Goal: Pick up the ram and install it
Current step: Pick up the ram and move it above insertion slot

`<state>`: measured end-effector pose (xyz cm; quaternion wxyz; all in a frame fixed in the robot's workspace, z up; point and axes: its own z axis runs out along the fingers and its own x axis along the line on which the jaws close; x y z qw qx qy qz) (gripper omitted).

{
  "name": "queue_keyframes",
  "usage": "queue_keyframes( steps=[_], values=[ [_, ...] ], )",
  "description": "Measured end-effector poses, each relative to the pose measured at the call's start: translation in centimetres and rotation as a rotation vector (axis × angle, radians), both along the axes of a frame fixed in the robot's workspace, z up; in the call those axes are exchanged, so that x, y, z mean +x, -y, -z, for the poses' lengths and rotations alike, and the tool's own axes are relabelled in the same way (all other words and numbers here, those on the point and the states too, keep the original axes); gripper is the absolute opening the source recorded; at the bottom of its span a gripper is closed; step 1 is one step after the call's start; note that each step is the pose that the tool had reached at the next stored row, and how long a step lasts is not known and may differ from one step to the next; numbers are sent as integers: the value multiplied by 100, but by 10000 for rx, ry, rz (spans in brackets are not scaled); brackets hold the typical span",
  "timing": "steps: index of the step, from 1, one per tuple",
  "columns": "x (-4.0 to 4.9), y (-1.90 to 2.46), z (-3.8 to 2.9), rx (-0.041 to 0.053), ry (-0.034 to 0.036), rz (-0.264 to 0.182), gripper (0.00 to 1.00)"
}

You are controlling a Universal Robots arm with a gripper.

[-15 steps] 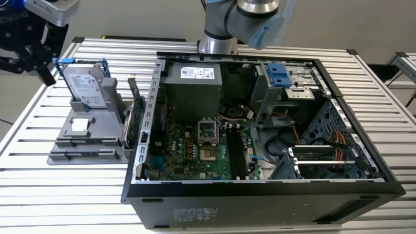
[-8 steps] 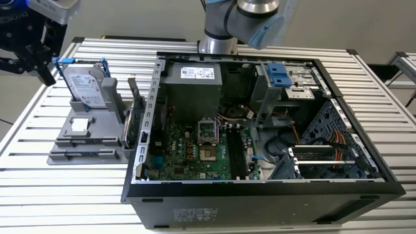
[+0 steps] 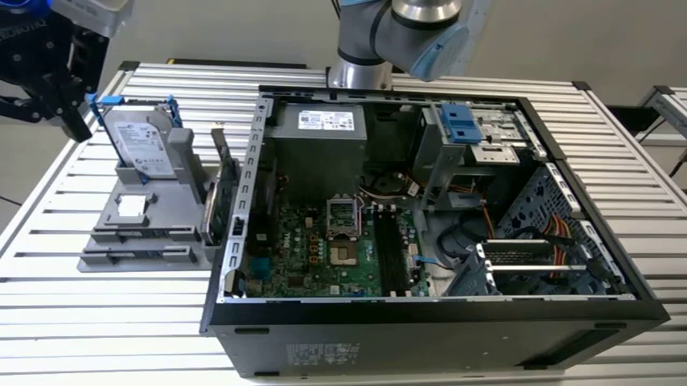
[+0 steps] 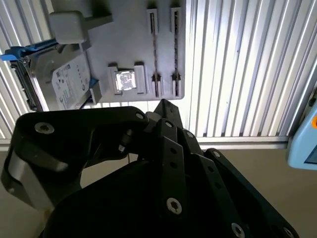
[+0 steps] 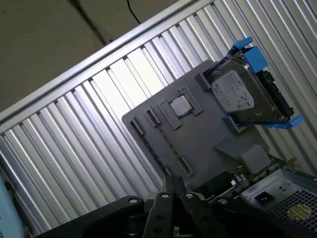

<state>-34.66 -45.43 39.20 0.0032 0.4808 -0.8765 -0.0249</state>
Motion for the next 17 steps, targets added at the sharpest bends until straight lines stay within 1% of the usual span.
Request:
queue_keyframes(
  steps=[6, 12, 15, 16, 17],
  values=[
    [0, 0, 0, -6, 0, -487, 0],
    [-1, 0, 0, -10, 2, -1127, 0],
    [1, 0, 1, -15, 38, -1429, 0],
    [0, 0, 0, -20, 57, -1533, 0],
    [0, 0, -1, -24, 92, -1623, 0]
  ],
)
